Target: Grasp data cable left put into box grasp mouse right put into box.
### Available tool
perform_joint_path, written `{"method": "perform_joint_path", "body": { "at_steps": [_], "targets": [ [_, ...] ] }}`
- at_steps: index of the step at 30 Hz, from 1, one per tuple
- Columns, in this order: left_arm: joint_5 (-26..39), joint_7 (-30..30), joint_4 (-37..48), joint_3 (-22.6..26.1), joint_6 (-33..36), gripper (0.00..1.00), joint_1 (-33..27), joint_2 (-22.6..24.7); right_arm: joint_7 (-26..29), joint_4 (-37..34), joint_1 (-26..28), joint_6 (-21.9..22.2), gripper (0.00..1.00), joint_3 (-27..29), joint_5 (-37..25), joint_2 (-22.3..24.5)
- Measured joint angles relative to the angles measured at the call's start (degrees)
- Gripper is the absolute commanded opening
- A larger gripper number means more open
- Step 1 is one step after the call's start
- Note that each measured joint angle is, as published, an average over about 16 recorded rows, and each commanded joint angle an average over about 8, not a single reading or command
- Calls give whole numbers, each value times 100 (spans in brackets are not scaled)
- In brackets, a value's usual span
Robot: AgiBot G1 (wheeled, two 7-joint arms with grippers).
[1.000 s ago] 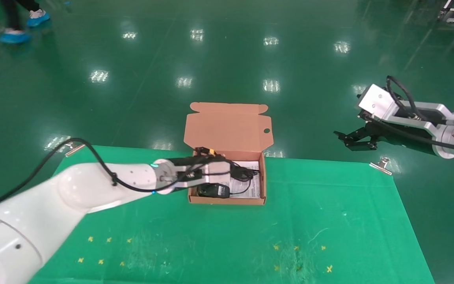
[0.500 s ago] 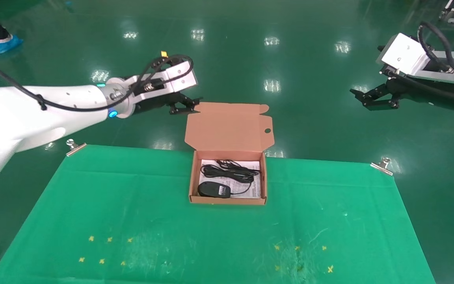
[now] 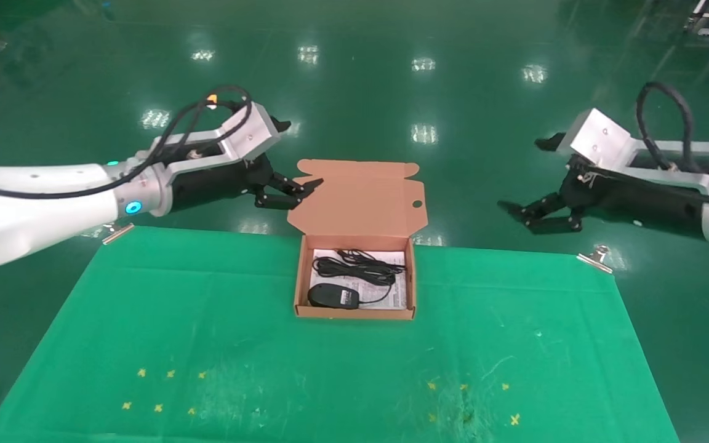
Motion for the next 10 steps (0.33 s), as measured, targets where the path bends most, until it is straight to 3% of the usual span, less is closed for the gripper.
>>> {"method": "perform_joint_path", "body": {
  "at_steps": [10],
  "targets": [
    [-436, -238, -408, -413, 626, 100, 395, -375, -84, 110, -385, -520, 100, 374, 589, 42]
  ]
}}
